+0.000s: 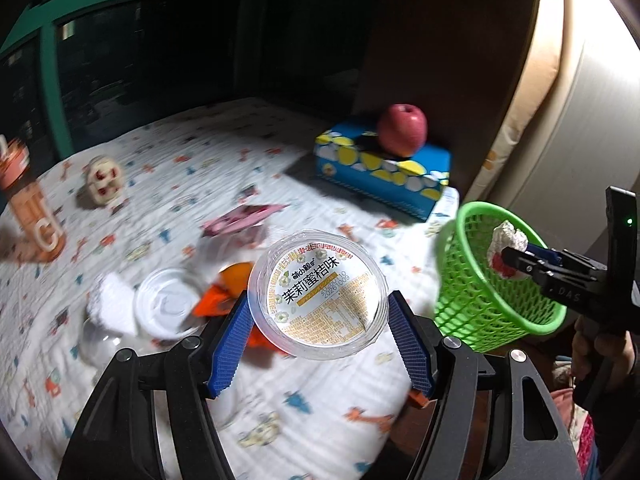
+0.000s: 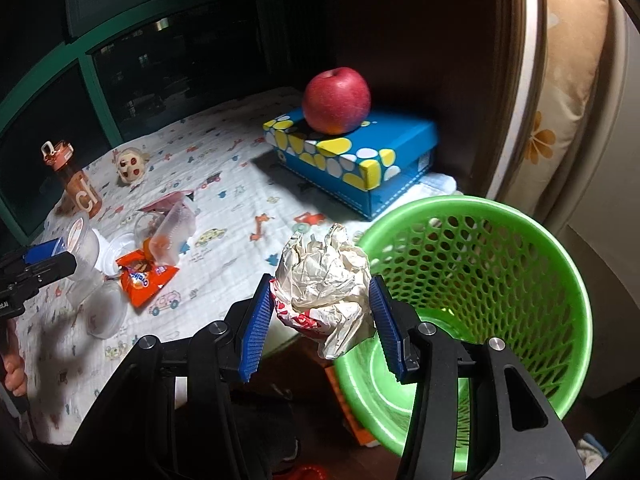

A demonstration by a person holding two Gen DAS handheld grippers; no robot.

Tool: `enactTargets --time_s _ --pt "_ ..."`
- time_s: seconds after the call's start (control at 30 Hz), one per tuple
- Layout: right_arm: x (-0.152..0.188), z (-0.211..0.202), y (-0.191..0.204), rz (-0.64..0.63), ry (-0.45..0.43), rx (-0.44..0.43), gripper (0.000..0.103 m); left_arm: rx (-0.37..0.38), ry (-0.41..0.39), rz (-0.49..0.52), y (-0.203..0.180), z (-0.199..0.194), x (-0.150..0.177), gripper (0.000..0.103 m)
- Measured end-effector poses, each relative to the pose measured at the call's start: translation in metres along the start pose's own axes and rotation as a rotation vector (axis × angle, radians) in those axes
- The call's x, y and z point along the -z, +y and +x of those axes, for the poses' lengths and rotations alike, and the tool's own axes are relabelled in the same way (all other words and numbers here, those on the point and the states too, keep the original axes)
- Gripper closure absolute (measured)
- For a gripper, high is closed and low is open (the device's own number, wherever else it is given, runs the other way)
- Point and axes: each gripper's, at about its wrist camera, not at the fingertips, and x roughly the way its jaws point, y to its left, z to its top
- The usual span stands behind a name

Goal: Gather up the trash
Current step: 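Carry the paper ball and clear lid to the green basket and release both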

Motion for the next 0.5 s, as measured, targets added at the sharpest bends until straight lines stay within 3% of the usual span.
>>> enactTargets --time_s 0.3,0.5 --pt "0.011 -0.007 -0.047 0.05 0.01 0.06 0.051 0.099 0.014 0.114 -0.079 0.029 -0.032 0.038" --pt "0.015 -0.012 -0.071 0.073 0.007 0.077 0.042 0.141 0.036 0.163 -0.118 0.048 -0.04 0.038"
